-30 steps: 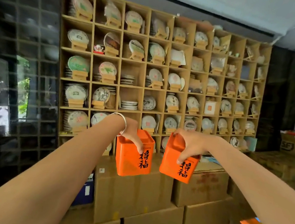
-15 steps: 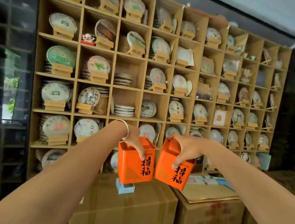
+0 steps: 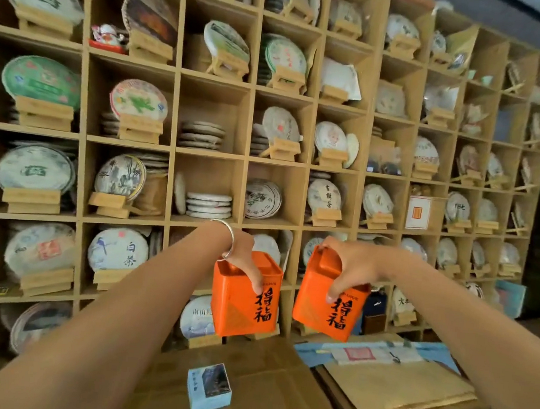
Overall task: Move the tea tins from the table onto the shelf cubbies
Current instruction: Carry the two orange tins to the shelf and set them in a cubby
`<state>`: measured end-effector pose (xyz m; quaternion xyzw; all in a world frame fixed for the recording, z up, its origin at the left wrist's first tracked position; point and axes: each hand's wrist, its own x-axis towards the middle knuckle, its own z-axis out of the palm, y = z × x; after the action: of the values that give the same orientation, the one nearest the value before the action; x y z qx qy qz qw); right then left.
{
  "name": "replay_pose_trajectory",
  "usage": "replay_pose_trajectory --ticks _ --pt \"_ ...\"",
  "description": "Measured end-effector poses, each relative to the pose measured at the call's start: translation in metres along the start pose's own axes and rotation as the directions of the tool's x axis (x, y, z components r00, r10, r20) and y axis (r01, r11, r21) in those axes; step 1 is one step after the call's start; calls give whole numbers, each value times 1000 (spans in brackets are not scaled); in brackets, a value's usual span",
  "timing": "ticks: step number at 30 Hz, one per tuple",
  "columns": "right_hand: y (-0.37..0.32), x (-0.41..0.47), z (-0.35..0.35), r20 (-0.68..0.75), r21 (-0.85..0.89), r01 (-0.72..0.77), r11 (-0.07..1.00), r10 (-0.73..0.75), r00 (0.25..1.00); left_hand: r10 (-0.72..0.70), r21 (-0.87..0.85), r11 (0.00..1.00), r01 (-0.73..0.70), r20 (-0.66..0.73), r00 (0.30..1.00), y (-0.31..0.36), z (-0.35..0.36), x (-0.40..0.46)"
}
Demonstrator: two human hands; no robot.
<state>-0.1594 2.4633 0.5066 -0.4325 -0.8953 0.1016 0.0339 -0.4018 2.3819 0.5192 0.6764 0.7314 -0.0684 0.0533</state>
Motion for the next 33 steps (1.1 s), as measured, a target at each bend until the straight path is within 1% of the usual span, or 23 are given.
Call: replay_pose_trajectory --ticks 5,8,11,15,17,21,29,33 --pt "53 71 -9 -1 -16 49 999 -49 999 -42 15 999 42 3 999 6 -12 84" --pt "86 116 -28 -14 -30 90 995 -91 996 -77 -15 997 77 -49 996 9 -27 137" --pt "113 163 -47 -8 -51 140 989 -141 990 -119 -56 992 115 -63 991 11 -47 183" --pt "144 221 -69 -22 -72 181 981 -183 983 -140 -106 986 127 -125 982 11 -67 236" --pt "156 249 -72 -13 -68 201 977 -203 979 -139 -119 985 126 -108 984 12 -68 260" --pt "175 300 -65 27 -20 226 974 -225 974 -164 -117 981 155 -72 984 7 -70 301" --pt "182 380 -84 28 9 270 963 -270 962 -151 -132 982 133 -133 980 -26 -117 365" --pt "184 423 -106 -14 -28 267 963 -268 963 -138 -173 979 108 -174 975 -42 -144 406"
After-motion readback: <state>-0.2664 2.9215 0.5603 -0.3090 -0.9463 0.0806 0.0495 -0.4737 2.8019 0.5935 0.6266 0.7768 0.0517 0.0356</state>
